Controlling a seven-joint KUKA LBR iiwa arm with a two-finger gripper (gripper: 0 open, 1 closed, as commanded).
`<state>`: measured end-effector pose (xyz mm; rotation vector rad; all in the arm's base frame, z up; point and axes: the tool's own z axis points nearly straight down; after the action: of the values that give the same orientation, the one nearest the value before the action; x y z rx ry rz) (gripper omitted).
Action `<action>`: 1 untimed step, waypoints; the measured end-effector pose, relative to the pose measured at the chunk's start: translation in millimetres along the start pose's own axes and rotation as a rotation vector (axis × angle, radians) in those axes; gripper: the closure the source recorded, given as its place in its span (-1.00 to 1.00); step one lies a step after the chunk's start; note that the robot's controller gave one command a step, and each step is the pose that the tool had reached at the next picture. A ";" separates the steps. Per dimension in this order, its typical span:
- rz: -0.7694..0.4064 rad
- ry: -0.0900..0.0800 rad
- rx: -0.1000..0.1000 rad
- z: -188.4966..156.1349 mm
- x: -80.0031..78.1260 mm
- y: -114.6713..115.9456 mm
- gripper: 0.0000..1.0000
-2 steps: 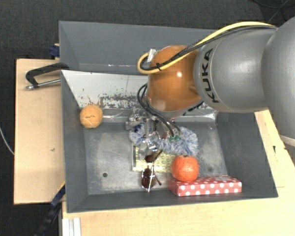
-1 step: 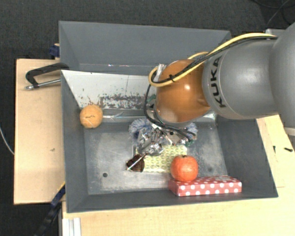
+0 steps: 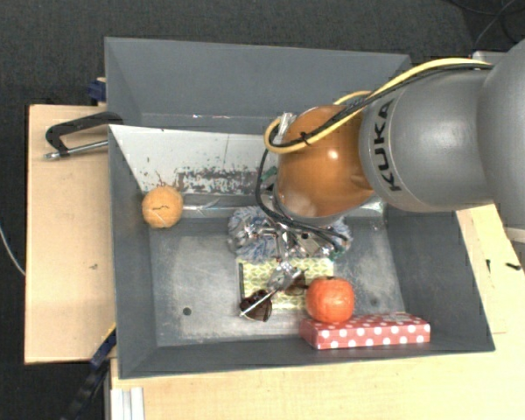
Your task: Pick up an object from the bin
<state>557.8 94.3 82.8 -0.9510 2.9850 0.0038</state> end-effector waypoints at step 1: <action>0.001 0.003 0.000 0.2 1.0 -0.3 1.00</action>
Offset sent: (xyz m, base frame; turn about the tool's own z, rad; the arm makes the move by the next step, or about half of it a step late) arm 0.0000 0.0000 0.0000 0.0000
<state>557.2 93.4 82.6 -0.9504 2.9884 0.0030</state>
